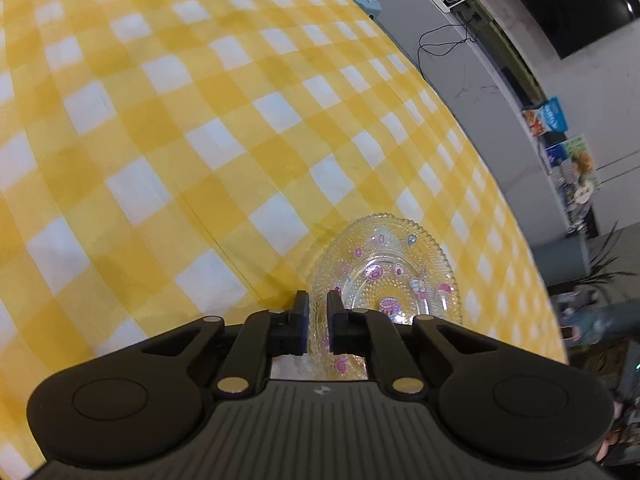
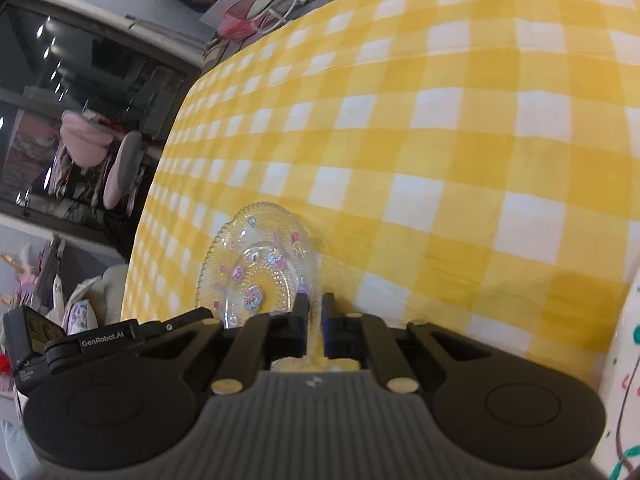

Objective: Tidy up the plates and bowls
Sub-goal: 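Lift the glass plate on edge and carry it beside the stacked bowls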

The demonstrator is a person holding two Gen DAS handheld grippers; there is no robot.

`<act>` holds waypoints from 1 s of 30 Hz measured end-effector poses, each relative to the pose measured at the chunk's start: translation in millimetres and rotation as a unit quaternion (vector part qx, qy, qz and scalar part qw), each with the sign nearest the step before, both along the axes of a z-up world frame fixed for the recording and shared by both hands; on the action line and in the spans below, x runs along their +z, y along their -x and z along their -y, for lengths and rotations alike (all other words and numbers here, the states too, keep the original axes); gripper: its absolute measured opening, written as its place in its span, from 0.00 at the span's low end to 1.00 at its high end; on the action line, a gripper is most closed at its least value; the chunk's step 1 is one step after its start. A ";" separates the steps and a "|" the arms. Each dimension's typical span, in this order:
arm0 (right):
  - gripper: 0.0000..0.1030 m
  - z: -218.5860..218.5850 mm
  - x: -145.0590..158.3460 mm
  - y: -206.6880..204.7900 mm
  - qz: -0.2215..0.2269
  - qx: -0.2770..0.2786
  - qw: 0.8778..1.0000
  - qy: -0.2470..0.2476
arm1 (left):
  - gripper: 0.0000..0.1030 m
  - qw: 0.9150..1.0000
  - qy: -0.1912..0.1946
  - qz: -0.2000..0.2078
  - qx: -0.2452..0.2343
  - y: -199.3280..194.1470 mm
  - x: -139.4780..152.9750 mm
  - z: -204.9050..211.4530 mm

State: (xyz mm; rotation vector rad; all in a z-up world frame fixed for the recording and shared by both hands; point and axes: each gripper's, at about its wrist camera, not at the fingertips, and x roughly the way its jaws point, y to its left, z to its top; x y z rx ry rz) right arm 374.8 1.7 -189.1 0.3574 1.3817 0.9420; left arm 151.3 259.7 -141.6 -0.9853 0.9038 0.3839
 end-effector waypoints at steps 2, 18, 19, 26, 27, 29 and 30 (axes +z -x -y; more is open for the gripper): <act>0.04 1.3 3.2 1.5 0.009 -0.008 1.000 0.004 | 0.08 1.000 0.006 0.004 -0.004 -1.4 -0.9 1.1; 0.04 98.6 84.3 30.7 0.056 -0.110 0.992 -0.031 | 0.08 0.982 -0.031 0.125 -0.140 -10.7 63.7 56.2; 0.04 107.7 89.2 36.5 0.058 -0.122 0.990 -0.032 | 0.08 0.979 -0.027 0.130 -0.152 -11.2 66.5 60.4; 0.04 170.3 106.9 84.4 0.036 -0.203 0.978 -0.015 | 0.08 0.965 0.007 0.147 -0.218 -13.1 79.2 94.4; 0.04 180.1 108.6 92.6 0.037 -0.210 0.977 -0.014 | 0.08 0.962 0.006 0.148 -0.229 -13.1 81.5 101.8; 0.05 199.8 113.3 109.7 0.038 -0.225 0.974 -0.012 | 0.08 0.957 0.006 0.148 -0.250 -13.7 84.4 116.5; 0.05 210.2 116.1 118.0 0.040 -0.233 0.972 -0.012 | 0.08 0.954 0.007 0.150 -0.261 -13.7 84.7 122.5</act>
